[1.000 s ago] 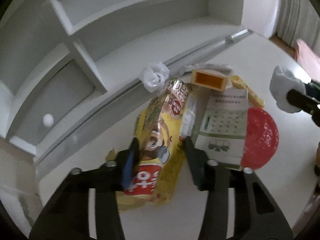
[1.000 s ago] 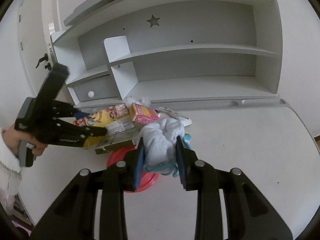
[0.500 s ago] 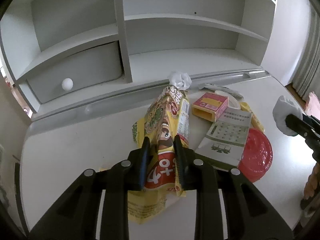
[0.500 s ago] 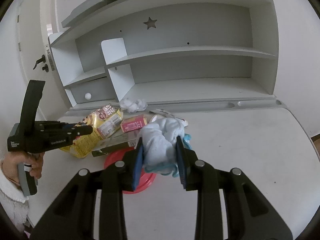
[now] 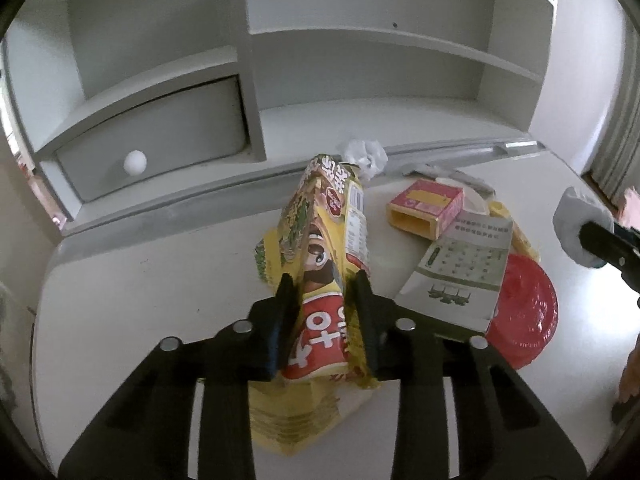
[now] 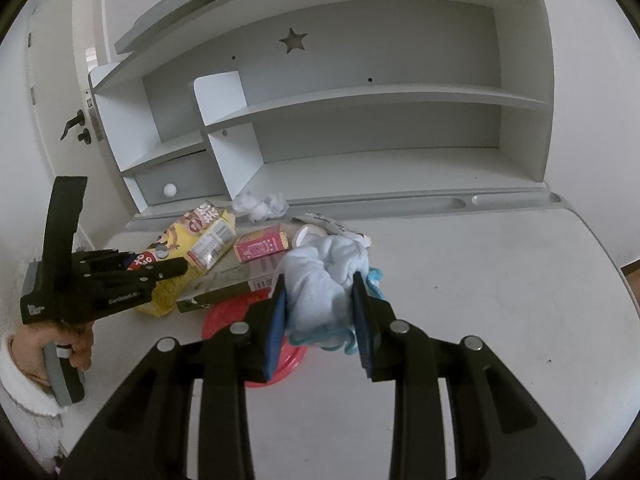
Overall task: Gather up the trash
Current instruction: 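Grasp the light blue cloth with right tool while left tool grasps the yellow snack bag, then carry blue cloth and snack bag to the black bin and open both tools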
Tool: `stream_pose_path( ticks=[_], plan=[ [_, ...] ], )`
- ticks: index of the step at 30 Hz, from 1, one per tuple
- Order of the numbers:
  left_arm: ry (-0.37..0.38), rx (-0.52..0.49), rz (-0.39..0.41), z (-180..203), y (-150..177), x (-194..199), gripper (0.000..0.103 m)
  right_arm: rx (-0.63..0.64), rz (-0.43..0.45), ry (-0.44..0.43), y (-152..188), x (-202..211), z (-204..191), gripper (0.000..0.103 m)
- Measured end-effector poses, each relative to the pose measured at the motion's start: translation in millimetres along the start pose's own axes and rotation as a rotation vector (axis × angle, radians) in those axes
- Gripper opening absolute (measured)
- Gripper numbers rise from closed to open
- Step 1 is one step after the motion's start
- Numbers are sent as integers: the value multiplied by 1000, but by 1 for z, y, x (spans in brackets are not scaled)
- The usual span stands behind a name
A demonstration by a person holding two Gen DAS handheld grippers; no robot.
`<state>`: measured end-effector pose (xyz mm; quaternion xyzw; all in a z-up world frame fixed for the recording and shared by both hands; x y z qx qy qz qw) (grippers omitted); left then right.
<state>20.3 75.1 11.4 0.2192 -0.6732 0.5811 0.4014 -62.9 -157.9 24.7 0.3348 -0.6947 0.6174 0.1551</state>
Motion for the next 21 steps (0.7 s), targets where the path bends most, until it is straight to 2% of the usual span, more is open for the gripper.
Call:
stream_pose_path(
  ticks=[3, 8, 21],
  plan=[
    [-11, 15, 10, 1, 0, 1, 27, -1, 2, 0, 0, 0, 0, 29],
    [22, 47, 12, -2, 0, 1, 27, -7, 6, 0, 1, 1, 1, 29],
    [32, 54, 12, -3, 1, 2, 28, 8, 25, 36, -2, 2, -1, 32]
  ],
)
Point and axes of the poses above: each gripper's, at about its wrist camera, not at the fingertips, and x roughly against the way its jaws point, z to its right, y to its underside, the point moved 4 cm from there along -x, roughly the way its jaws point, and after that the axes turned 7 degrees about -z, right-handed, at the moved point
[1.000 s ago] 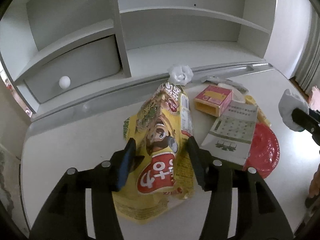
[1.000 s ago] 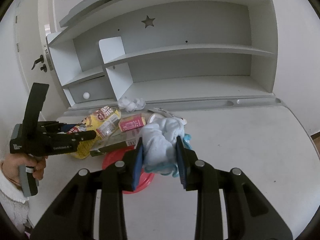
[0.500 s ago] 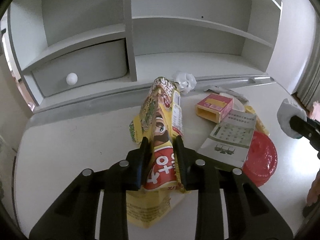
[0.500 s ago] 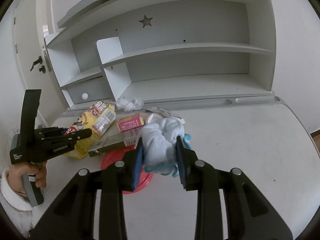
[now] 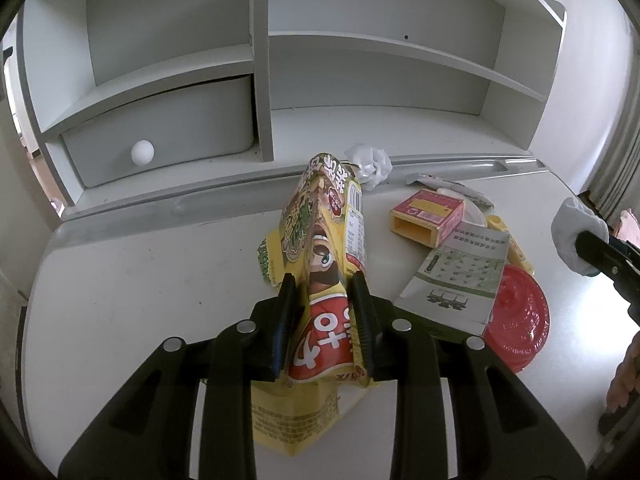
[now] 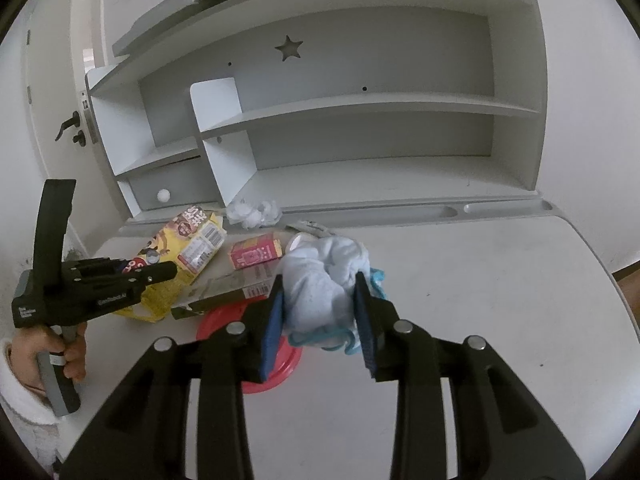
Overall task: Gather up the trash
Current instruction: 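Carry blue cloth and snack bag to the black bin and open both tools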
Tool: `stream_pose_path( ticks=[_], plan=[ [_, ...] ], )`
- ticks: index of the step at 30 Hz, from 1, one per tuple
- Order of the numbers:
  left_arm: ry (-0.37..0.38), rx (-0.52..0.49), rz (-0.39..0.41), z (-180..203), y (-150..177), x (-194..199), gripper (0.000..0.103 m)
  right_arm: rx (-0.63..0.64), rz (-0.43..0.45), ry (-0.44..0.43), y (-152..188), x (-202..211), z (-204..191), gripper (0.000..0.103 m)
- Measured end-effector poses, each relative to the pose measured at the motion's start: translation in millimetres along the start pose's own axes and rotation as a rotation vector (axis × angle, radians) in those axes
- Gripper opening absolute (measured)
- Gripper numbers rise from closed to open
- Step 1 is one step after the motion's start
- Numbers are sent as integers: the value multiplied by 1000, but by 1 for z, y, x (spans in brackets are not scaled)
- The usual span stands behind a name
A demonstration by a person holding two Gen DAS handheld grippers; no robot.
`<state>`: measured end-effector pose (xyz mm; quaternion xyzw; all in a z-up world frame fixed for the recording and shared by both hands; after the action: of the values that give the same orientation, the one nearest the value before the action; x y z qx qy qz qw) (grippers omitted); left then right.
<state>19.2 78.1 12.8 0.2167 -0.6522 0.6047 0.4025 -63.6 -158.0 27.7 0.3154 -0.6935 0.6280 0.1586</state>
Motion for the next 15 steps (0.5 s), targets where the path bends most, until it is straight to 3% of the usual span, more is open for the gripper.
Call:
stream_pose_path(
  ticks=[15],
  plan=[
    [-1, -2, -2, 1, 0, 0, 29, -15, -14, -4, 0, -2, 3, 32]
  ],
)
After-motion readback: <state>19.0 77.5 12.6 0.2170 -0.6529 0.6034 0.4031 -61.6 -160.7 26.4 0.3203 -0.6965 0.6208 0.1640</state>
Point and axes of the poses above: each gripper's, at about its wrist camera, not at the fingertips, and x roughly against the way its jaws point, z to its right, y to its underside, the point moved 4 cm from there along -x, roughly the way its jaws point, and after that the axes turned 7 degrees about -z, right-handed, at the moved point
